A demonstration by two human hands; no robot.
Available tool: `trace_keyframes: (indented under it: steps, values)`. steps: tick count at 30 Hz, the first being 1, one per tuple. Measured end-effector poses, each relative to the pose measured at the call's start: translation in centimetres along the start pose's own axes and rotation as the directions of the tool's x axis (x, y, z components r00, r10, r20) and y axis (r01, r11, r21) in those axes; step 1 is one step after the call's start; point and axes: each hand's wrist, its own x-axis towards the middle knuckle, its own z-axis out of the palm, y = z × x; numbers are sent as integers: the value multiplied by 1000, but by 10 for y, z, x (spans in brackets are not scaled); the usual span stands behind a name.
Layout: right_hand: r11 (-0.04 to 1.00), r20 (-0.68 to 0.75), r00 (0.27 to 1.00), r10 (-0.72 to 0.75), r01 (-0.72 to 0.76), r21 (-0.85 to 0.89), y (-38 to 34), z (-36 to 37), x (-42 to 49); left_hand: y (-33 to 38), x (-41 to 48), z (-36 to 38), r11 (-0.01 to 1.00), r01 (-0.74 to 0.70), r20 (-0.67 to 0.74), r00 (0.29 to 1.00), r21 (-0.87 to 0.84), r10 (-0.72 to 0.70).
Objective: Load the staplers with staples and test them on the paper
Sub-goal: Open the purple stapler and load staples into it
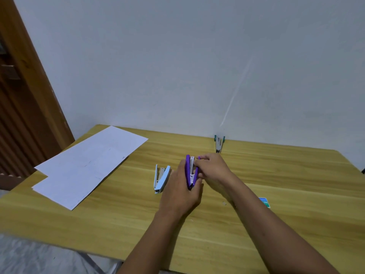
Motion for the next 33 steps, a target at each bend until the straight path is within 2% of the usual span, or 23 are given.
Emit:
trace_keyframes:
  steps: [3, 6, 9, 12, 17, 20, 24, 27, 30, 33]
  values:
    - [988, -36, 990, -136, 133, -77, 1, -6, -12, -1, 3, -3, 949, 148, 35, 989, -278, -144]
    - [964, -31, 971, -235, 229, -132, -1, -4, -29, 2, 4, -10, 894, 194, 41, 980, -403, -194]
    - [953, -103, 950, -294, 284, -105, -4, -1, -46, 14, 5, -22, 821, 223, 20, 968, -526, -250]
    - [955, -215, 936, -280, 295, 41, -9, -2, -60, 28, 9, -33, 742, 278, -46, 923, -610, -383]
    - [932, -269, 925, -269, 321, 170, -11, 1, -76, 46, 11, -42, 708, 226, -70, 929, -669, -362]
    - [918, -255, 942, -220, 288, 272, -15, -6, -80, 52, 6, -46, 615, 220, 10, 946, -757, -325]
    - [923, -245, 945, -218, 281, 262, -18, -14, -80, 60, -1, -53, 514, 288, 166, 948, -808, -271]
    - [917, -234, 943, -238, 297, 267, -21, -17, -83, 68, -1, -56, 582, 315, 186, 944, -750, -271]
    - [919, -206, 935, -287, 330, 216, -23, -17, -87, 71, 3, -57, 648, 379, 199, 921, -661, -335]
    - [917, -178, 921, -345, 371, 142, -23, -15, -88, 74, 7, -60, 624, 451, 268, 890, -638, -369]
